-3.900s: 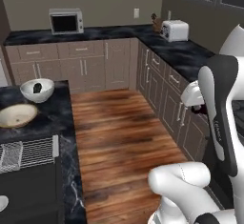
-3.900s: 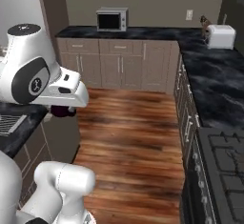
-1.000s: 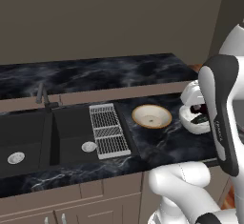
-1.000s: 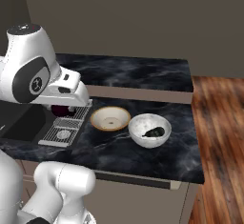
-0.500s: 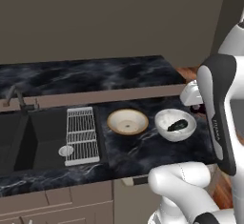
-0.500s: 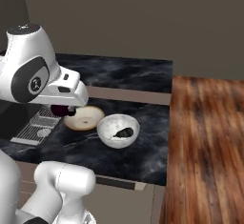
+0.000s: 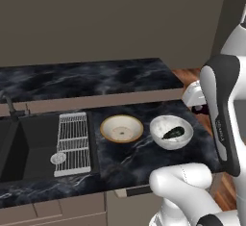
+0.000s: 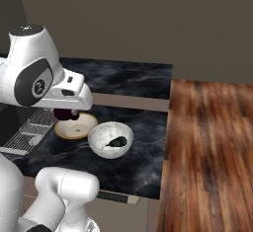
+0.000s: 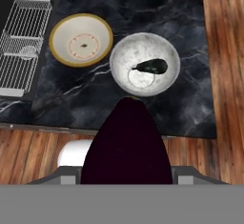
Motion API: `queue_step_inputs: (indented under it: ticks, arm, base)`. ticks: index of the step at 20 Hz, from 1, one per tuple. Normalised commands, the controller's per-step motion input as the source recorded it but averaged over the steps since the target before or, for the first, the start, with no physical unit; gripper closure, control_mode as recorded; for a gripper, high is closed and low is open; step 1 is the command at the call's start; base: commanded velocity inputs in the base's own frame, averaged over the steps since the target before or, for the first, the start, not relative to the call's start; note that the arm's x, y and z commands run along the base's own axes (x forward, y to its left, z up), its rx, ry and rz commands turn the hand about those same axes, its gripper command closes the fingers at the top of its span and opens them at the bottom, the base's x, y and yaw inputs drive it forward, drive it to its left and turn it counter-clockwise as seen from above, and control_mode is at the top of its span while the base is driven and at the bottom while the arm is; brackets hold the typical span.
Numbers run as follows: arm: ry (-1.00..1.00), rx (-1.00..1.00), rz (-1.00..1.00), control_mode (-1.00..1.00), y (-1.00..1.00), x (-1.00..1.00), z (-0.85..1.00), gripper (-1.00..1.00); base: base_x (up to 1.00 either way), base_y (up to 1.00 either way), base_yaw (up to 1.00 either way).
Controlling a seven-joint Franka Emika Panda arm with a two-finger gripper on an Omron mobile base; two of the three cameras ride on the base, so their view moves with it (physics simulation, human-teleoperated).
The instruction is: Pick the eggplants from the cabinet and place them in one bowl. Pick the avocado from the sink and place it in the other bowl.
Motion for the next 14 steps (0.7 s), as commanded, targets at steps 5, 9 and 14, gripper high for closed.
queue_step_inputs:
  ticks: [5,9,14]
  arm:
    - [0.00,0.00,0.00,1.00,0.00,0.00,0.00,1.00]
    - [0.00,0.00,0.00,1.00,0.00,0.00,0.00,1.00]
    - [0.02,0.00,-0.07,-1.00,-0.02,0.28,-0.12,1.00]
  base:
    - [0.25,-0.08,-0.02]
    - [0.14,-0.11,-0.04]
    - [0.12,0.00,-0.03]
